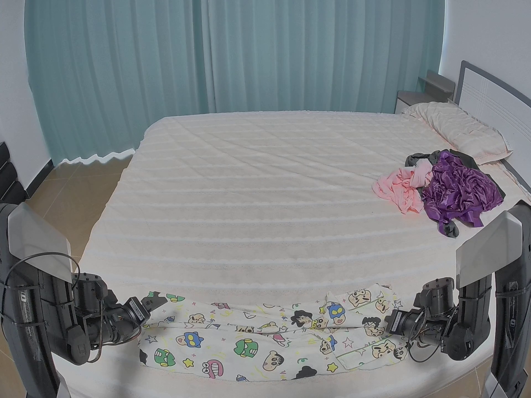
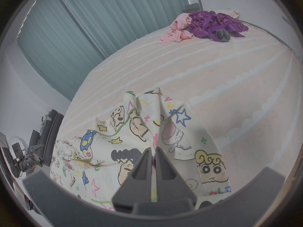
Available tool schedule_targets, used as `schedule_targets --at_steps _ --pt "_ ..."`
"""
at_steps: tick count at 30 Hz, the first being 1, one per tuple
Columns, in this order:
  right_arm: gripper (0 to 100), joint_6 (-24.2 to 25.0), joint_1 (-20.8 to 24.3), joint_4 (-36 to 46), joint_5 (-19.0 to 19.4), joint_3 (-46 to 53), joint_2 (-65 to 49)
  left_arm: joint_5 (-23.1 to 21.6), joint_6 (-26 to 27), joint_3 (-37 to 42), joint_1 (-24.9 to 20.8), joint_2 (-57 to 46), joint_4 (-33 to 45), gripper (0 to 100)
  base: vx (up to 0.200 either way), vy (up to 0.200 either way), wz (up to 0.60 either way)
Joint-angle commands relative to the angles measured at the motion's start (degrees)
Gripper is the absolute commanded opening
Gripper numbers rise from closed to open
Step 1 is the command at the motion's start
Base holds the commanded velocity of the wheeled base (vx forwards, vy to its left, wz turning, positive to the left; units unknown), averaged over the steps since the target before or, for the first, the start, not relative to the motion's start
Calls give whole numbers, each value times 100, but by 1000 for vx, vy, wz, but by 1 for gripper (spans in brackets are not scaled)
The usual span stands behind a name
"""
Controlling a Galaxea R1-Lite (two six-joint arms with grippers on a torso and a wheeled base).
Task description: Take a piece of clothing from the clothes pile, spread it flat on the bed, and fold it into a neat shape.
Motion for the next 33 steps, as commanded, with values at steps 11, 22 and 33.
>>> schedule_targets --at_steps 11,22,33 --pt "100 98 -23 -463 -219 294 -168 -12 -18 -44 8 -1 -3 100 0 0 0" --pt "100 1425 -14 -401 -693 909 -1222 76 -18 -730 105 -1038 638 100 0 0 0" --pt "100 1434 21 -401 -790 909 -1196 41 817 -3401 149 -344 4303 100 0 0 0"
